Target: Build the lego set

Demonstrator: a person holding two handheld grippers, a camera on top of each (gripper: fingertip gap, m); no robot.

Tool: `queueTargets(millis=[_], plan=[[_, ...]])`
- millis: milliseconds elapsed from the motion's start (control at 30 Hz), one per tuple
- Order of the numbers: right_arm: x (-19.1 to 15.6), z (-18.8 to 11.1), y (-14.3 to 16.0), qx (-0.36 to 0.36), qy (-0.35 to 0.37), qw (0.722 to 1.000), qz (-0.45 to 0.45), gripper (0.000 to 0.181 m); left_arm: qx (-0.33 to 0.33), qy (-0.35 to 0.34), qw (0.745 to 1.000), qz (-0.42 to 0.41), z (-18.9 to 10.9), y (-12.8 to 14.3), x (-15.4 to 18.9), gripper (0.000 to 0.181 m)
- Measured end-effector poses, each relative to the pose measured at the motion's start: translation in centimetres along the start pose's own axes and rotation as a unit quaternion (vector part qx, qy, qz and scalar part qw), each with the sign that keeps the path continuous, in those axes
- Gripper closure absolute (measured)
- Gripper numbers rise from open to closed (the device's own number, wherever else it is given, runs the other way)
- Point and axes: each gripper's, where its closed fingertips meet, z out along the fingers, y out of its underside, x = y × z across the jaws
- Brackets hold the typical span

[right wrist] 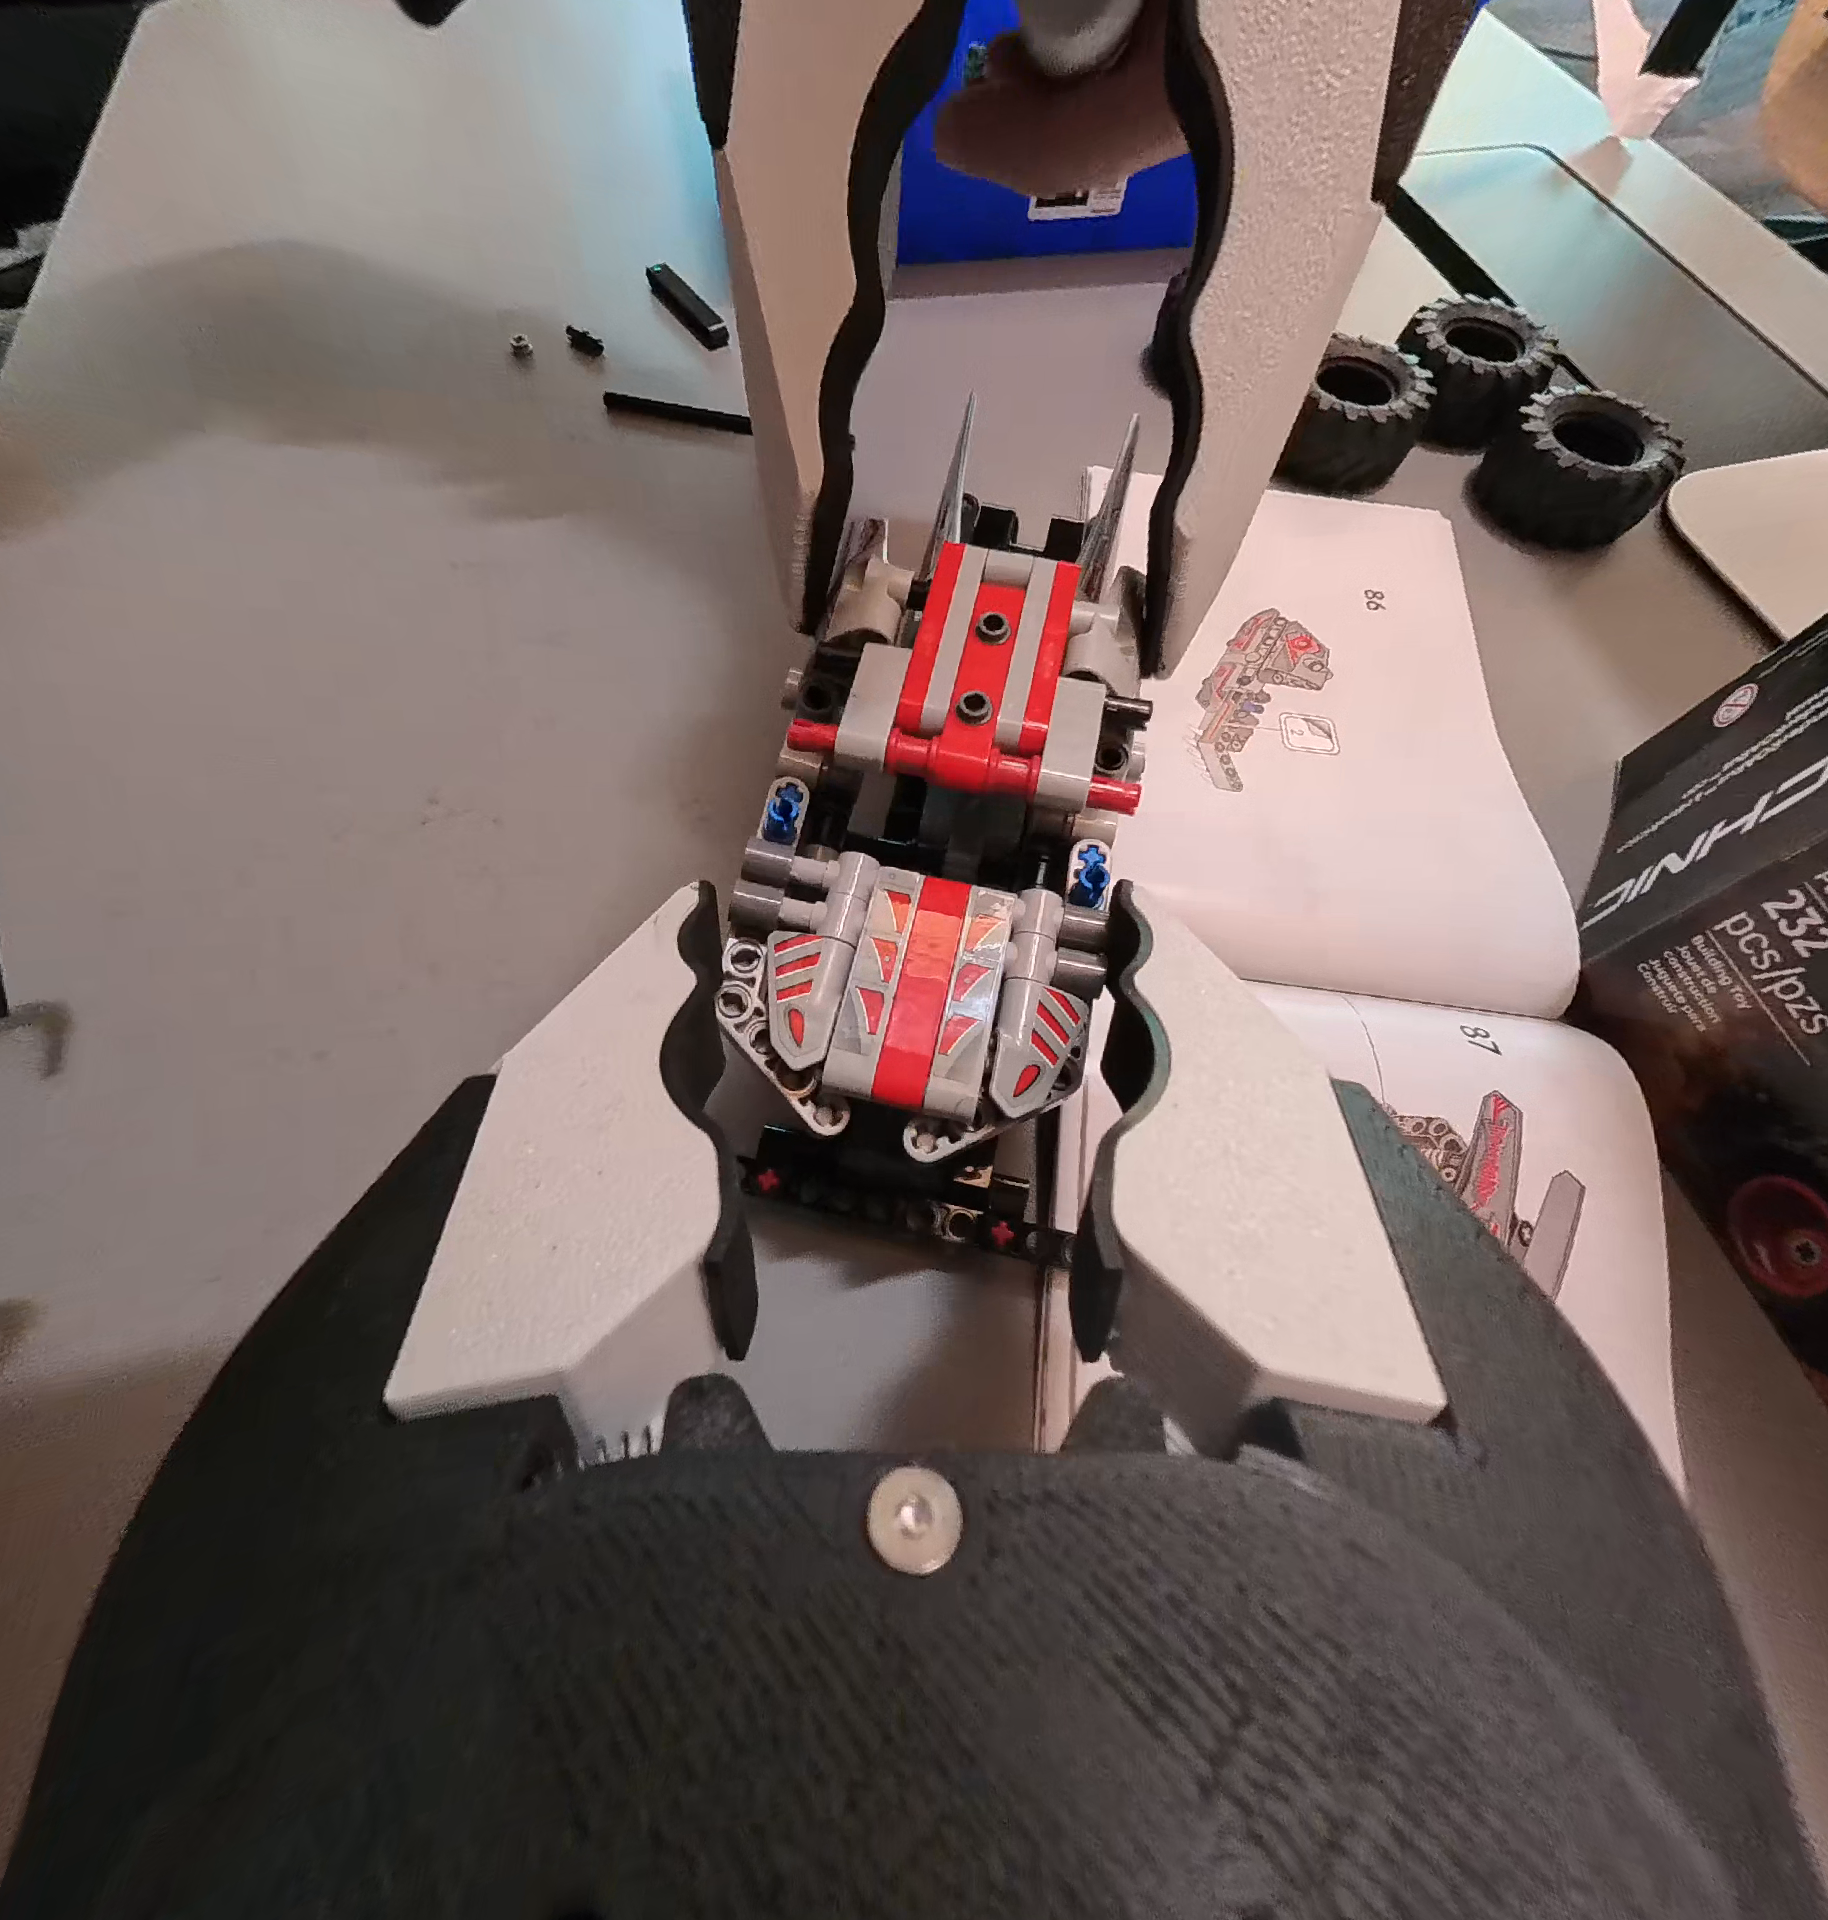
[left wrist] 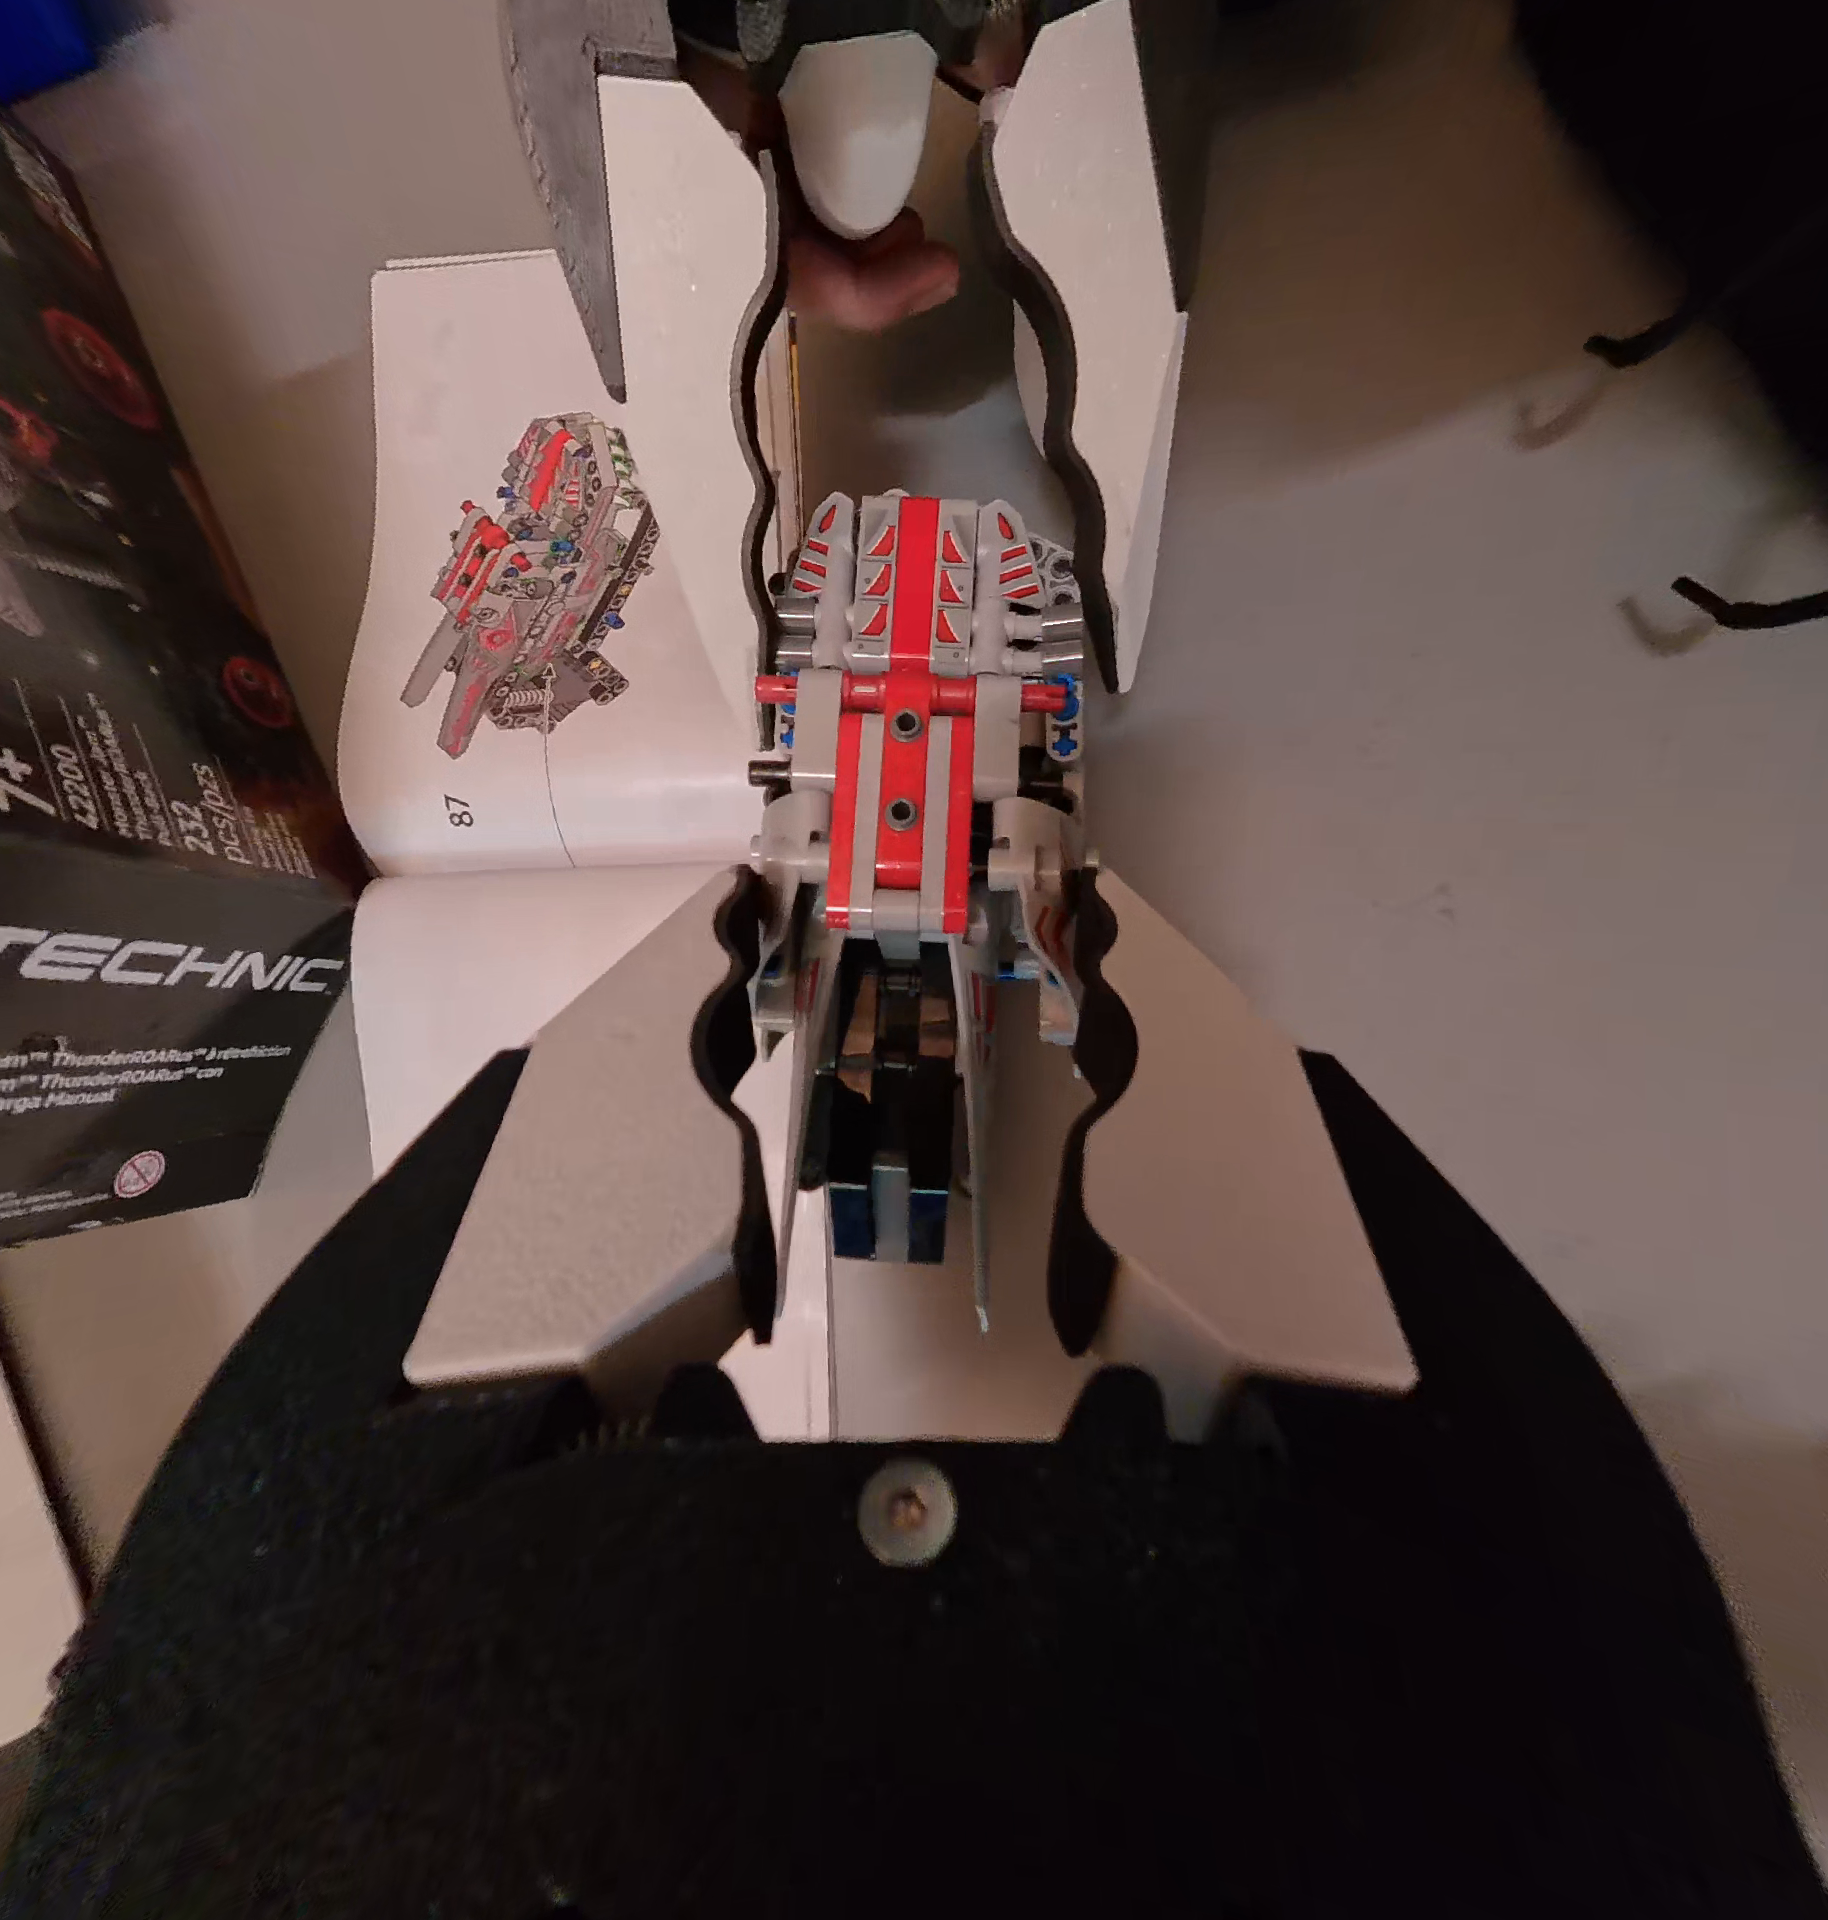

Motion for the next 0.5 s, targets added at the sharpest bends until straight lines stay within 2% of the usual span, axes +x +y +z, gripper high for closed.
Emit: queueTargets(millis=[33,500], plan=[[-0.02,-0.03,0.03,-0.001,-0.001,1.0,-0.002,0.107,-0.001,0.0,1.0,0.006,0.04,-0.05,0.01,0.123],[0.21,-0.25,0.12,0.001,-0.009,1.0,-0.008,0.108,-0.019,-0.01,1.0,0.0,0.19,-0.27,-0.25,0.125]])
